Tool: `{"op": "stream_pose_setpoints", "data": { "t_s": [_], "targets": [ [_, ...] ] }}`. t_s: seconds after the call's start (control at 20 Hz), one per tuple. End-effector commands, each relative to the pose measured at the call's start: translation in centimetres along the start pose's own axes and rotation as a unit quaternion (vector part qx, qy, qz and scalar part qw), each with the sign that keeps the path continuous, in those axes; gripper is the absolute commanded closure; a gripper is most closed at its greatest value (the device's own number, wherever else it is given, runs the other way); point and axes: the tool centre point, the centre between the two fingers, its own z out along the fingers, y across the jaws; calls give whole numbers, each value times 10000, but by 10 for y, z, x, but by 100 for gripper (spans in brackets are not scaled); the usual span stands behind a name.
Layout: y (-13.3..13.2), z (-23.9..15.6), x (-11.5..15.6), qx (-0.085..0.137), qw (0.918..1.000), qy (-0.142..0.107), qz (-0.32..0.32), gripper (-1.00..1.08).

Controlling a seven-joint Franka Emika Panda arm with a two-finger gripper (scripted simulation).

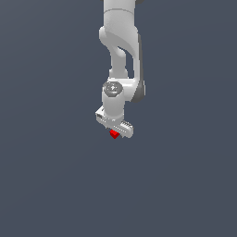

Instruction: Pick up the red cube and move it to a goal position.

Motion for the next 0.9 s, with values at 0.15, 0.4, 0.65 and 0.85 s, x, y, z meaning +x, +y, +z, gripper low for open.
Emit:
{"op": "stream_pose_setpoints", "data": {
  "t_s": [0.15,0.4,0.65,0.85],
  "targets": [
    [5,22,-6,7,9983,4,574,-92],
    [7,34,-10,13,9964,2,851,-92],
    [7,36,-11,18,9959,-1,909,108],
    [7,36,-11,18,9959,-1,909,108]
  ]
}}
